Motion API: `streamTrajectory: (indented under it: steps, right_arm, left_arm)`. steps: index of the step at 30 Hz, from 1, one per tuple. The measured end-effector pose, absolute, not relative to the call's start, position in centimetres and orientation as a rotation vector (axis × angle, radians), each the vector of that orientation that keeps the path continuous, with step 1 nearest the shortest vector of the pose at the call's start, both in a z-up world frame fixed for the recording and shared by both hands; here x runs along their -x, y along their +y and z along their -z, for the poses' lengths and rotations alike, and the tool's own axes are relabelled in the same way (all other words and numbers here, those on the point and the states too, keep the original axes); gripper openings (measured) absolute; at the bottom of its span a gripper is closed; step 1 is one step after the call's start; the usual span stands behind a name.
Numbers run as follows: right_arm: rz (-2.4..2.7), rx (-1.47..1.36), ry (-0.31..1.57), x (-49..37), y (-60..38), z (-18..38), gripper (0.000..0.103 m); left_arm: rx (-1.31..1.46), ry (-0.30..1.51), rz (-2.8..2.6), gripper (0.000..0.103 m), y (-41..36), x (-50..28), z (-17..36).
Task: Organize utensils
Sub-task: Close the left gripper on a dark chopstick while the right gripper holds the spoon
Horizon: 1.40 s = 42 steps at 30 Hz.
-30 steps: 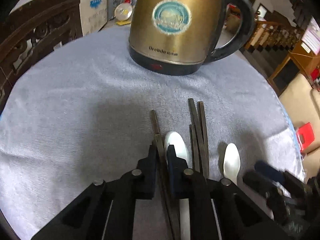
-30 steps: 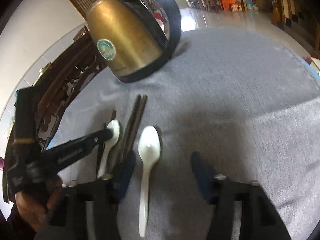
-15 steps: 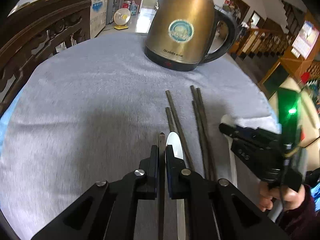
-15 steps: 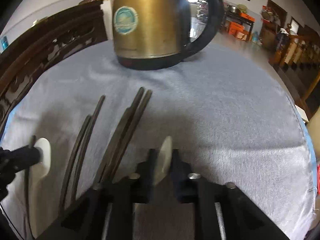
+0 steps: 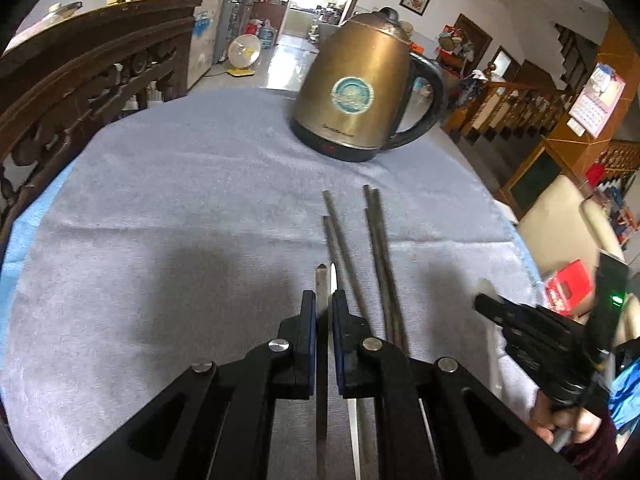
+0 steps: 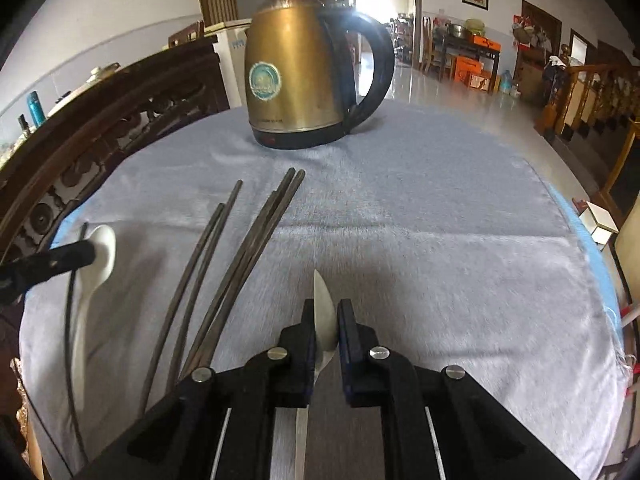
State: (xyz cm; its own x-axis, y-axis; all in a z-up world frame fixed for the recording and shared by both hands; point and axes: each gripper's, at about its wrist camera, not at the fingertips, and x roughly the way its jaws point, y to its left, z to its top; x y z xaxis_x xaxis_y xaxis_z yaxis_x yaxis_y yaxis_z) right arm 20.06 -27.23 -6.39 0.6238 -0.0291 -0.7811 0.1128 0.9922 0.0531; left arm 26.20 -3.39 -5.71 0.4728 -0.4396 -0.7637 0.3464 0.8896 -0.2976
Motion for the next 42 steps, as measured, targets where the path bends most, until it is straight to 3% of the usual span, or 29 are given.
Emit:
streamTrajectory:
  steps: [13,14,16,18,26,27,30,34,42]
  right_arm:
    - [0.066,-0.139,0.886,-17.5,-27.2,6.1,0.011]
    - [0.066,-0.143,0.889,-17.3,-27.3,6.2,0.011]
    - [0.064,-0.15,0.895,-17.1,-27.5,6.4,0.011]
    - [0.066,-0.156,0.905,-17.1,-27.7,6.8,0.011]
    - [0.062,-0.178,0.931,-17.5,-28.1,7.9,0.011]
    - [0.059,-0.181,0.93,-17.5,-28.2,7.9,0.011]
    - [0.058,-0.189,0.925,-17.5,-28.3,7.8,0.011]
    - [0.051,-0.207,0.898,-16.7,-28.2,6.9,0.011]
    - [-0.011,-0.246,0.719,-12.9,-27.1,2.0,0.011]
  left_arm:
    - [0.114,1.018,0.435,0.007,-1.7,-26.5,5.8]
    - [0.104,1.036,0.417,0.009,-1.7,-26.7,6.2]
    - [0.07,1.071,0.378,0.025,-1.9,-26.9,7.3]
    - [0.036,1.097,0.343,0.033,-2.3,-27.1,8.5]
    - [-0.069,1.133,0.325,0.035,-4.8,-27.6,11.4]
    - [-0.08,1.129,0.326,0.035,-5.1,-27.8,11.4]
    - [-0.099,1.124,0.362,0.007,-5.4,-27.9,11.5]
    - [-0.069,1.072,0.376,0.006,-5.1,-27.0,10.2]
    - [-0.039,0.821,0.424,0.006,-4.0,-21.0,1.9]
